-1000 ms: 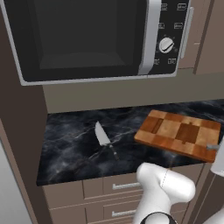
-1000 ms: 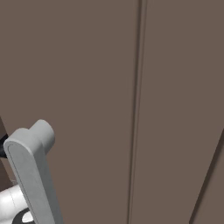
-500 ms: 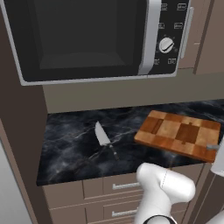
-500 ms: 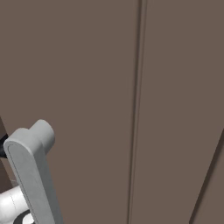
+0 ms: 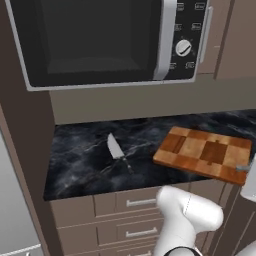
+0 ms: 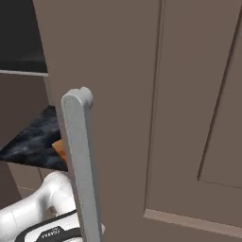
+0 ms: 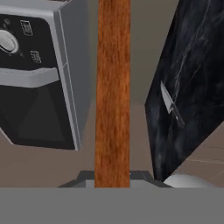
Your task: Move the cutting board and knife to the sink. Then move spray from the cabinet to the counter.
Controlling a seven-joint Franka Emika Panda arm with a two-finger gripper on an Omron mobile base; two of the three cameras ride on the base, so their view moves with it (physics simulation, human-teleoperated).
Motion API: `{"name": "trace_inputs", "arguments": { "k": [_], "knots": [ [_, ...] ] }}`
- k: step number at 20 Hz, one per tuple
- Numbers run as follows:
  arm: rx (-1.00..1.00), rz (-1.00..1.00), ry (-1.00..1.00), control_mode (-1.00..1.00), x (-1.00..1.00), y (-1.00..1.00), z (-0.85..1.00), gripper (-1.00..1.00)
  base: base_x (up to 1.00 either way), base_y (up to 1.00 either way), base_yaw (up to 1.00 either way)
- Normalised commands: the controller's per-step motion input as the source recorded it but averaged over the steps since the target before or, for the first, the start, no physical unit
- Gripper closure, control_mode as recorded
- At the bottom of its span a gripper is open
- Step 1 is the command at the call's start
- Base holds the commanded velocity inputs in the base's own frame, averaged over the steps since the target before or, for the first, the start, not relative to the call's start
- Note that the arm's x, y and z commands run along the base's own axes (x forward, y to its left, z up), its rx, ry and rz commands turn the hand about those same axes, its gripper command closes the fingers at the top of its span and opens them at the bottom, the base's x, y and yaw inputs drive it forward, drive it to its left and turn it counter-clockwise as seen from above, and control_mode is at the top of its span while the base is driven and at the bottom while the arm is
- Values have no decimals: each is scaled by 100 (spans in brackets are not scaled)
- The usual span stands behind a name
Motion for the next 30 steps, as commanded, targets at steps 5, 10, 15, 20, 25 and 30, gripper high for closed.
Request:
{"name": "trace_inputs", "arguments": {
  "k": [5,10,15,20,25,30],
  "knots": [
    [0,0,0,100,0,0,0,100,-71,-1,0],
    [0,0,0,100,0,0,0,100,-73,0,0],
    [0,0,0,100,0,0,0,100,-53,6,-6],
    [0,0,0,100,0,0,0,100,-13,34,-53],
    [0,0,0,100,0,0,0,100,-25,29,-56],
    [0,0,0,100,0,0,0,100,-31,25,-49]
  ]
}}
